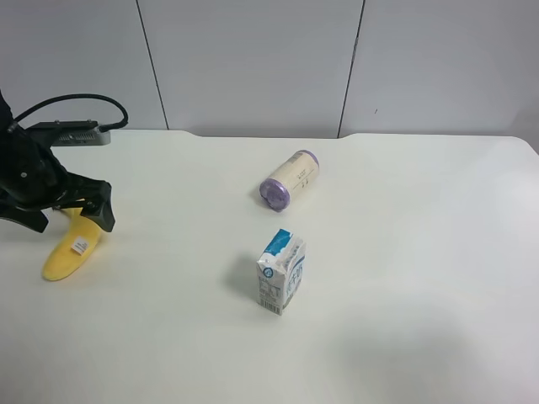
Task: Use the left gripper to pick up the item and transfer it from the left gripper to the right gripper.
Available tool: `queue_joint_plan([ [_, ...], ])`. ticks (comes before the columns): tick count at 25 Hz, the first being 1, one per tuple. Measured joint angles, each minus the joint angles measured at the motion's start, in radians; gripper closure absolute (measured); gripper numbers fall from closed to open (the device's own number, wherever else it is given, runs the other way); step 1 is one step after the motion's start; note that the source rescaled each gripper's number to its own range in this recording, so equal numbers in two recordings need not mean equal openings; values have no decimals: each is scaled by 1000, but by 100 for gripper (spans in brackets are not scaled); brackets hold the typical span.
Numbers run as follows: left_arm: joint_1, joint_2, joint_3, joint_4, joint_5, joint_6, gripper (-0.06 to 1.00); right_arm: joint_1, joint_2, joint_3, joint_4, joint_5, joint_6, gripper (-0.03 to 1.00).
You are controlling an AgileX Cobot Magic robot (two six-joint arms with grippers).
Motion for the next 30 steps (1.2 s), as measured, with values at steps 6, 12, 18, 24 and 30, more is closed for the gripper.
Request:
queue_joint_plan([
  [6, 43, 71, 0, -1, -64, 32, -5, 0, 0, 0, 0, 0, 0, -3],
  [12, 43, 146, 0, -1, -63, 42, -5, 0, 0, 0, 0, 0, 0, -3],
  [18, 43, 172, 0, -1, -53, 55, 4, 0, 0, 0, 0, 0, 0, -3],
  [24, 43, 173, 0, -1, -12, 82, 73, 0, 0, 0, 0, 0, 0, -3],
  [30, 43, 125, -17, -1, 90, 148, 94, 0, 0, 0, 0, 0, 0, -3],
])
